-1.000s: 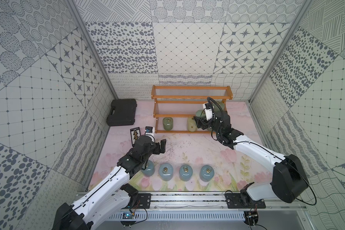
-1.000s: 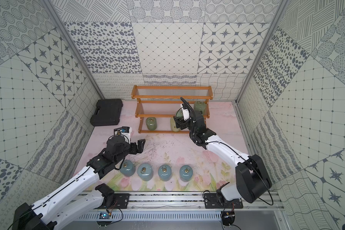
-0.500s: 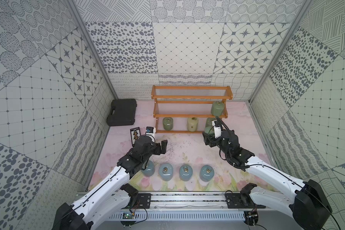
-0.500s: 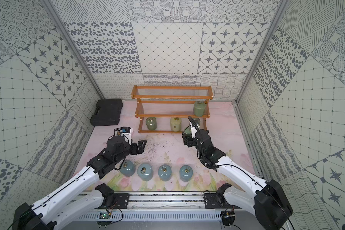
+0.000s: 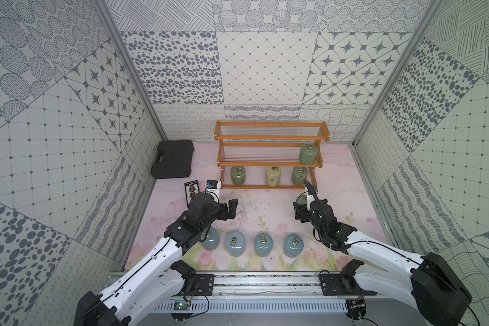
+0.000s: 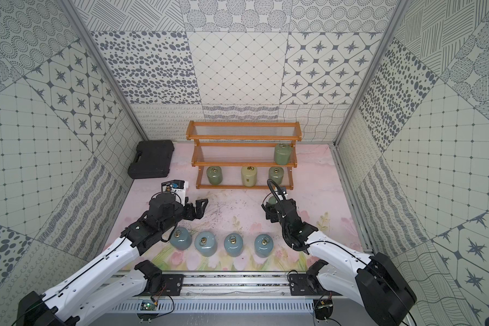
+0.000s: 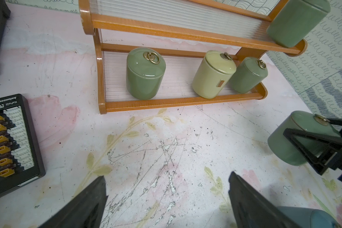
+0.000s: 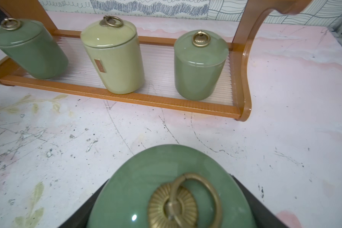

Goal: Remove the tea canisters from the shelf
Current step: Place the tea canister at the center of the board.

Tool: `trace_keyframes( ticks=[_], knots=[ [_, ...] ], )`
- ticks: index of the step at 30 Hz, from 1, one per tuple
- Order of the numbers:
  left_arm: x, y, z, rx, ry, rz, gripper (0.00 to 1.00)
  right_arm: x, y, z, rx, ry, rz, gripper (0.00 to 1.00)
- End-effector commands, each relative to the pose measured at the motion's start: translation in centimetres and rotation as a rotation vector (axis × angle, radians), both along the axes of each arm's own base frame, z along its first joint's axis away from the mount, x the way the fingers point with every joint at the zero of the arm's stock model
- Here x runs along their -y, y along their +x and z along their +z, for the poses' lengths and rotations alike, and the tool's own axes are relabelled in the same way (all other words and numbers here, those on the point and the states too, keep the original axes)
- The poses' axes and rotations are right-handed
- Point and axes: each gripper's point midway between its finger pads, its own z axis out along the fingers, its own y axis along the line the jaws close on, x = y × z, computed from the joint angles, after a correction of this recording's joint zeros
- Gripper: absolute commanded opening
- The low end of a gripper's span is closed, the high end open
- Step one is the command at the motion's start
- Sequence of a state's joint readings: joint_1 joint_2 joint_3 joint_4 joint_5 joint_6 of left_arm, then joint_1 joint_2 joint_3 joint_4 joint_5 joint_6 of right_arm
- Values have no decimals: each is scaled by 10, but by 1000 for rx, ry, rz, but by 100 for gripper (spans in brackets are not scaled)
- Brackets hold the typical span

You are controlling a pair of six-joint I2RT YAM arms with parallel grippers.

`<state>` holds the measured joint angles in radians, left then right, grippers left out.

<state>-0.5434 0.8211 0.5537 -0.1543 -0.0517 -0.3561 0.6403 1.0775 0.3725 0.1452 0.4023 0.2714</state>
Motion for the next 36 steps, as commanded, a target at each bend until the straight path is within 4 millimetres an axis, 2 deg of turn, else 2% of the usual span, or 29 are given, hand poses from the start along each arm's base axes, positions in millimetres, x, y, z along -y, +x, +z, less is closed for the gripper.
trace_keyframes(
  ticks=[1, 9, 18, 36],
  knots=[
    [1, -2, 4, 5, -7, -15, 100, -2, 16, 32, 145, 130, -80, 66],
    [2, -2, 4, 3, -6, -16, 100, 10, 13, 7, 123, 135, -157, 67],
    [3, 1, 6, 13, 6, -22, 100, 19, 5, -7, 107, 138, -195, 70],
    [4, 3, 4, 6, 17, -22, 100, 22, -6, -6, 93, 149, -186, 88]
  ],
)
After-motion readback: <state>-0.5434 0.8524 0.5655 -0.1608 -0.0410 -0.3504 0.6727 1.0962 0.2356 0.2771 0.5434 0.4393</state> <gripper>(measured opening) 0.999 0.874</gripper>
